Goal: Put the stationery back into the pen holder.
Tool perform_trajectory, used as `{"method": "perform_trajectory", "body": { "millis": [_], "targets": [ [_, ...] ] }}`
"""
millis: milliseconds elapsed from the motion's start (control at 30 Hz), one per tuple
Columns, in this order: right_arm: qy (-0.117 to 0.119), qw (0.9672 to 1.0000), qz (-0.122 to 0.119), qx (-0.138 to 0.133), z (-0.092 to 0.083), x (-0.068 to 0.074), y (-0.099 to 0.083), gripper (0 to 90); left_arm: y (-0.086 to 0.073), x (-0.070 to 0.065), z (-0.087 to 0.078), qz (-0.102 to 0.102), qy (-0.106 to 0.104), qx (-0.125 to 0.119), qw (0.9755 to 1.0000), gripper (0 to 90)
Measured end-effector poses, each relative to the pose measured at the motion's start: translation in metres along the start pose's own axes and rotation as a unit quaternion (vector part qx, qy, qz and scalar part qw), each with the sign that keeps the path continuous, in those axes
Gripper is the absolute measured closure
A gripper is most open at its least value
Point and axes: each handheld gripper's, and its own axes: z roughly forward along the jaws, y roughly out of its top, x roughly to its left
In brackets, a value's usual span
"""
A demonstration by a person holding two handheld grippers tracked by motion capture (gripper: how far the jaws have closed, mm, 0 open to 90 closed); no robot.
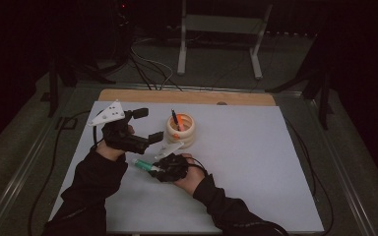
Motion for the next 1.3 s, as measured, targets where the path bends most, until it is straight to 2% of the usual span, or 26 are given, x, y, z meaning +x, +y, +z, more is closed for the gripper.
{"method": "perform_trajectory", "body": {
  "millis": [33, 233, 367, 433, 667, 767, 967, 1133, 1167, 1200, 1300],
  "targets": [
    [-0.003, 1.0000, -0.006, 0.000, -0.004, 0.000, -0.002, 65.8, 0.000, 0.000, 0.001, -0.001, -0.001, 0.002, 1.0000, 0.2],
    [-0.003, 1.0000, -0.002, 0.001, -0.026, -0.003, -0.011, 65.8, -0.001, -0.003, 0.006, 0.002, -0.015, 0.015, 0.9998, 0.2],
    [-0.002, 1.0000, -0.001, 0.000, -0.041, -0.006, -0.018, 65.8, -0.002, -0.005, 0.011, -0.008, -0.025, 0.021, 0.9994, 0.2],
    [-0.001, 1.0000, 0.003, -0.001, -0.049, -0.007, -0.021, 65.8, -0.003, -0.007, 0.012, 0.005, -0.026, 0.021, 0.9994, 0.2],
    [-0.005, 0.9999, 0.012, 0.003, -0.076, -0.016, -0.035, 65.8, -0.006, -0.015, 0.021, 0.013, -0.045, 0.028, 0.9985, 0.2],
    [-0.008, 0.9997, 0.021, 0.004, -0.088, -0.020, -0.041, 65.8, -0.011, -0.018, 0.026, 0.011, -0.057, 0.040, 0.9975, 0.2],
    [-0.004, 0.9989, 0.046, 0.004, -0.109, -0.029, -0.053, 65.8, -0.020, -0.025, 0.035, 0.039, -0.068, 0.077, 0.9940, 0.3],
    [0.002, 0.9982, 0.060, 0.004, -0.125, -0.035, -0.060, 65.8, -0.029, -0.032, 0.039, 0.058, -0.077, 0.090, 0.9913, 0.3],
    [0.002, 0.9982, 0.060, 0.004, -0.125, -0.035, -0.060, 65.8, -0.029, -0.032, 0.039, 0.058, -0.077, 0.090, 0.9913, 0.3],
    [0.003, 0.9981, 0.061, 0.003, -0.128, -0.036, -0.061, 65.8, -0.032, -0.035, 0.040, 0.068, -0.074, 0.092, 0.9906, 0.3],
    [0.002, 0.9978, 0.066, 0.004, -0.137, -0.039, -0.065, 65.8, -0.036, -0.039, 0.041, 0.079, -0.073, 0.102, 0.9890, 0.3]
  ]
}}
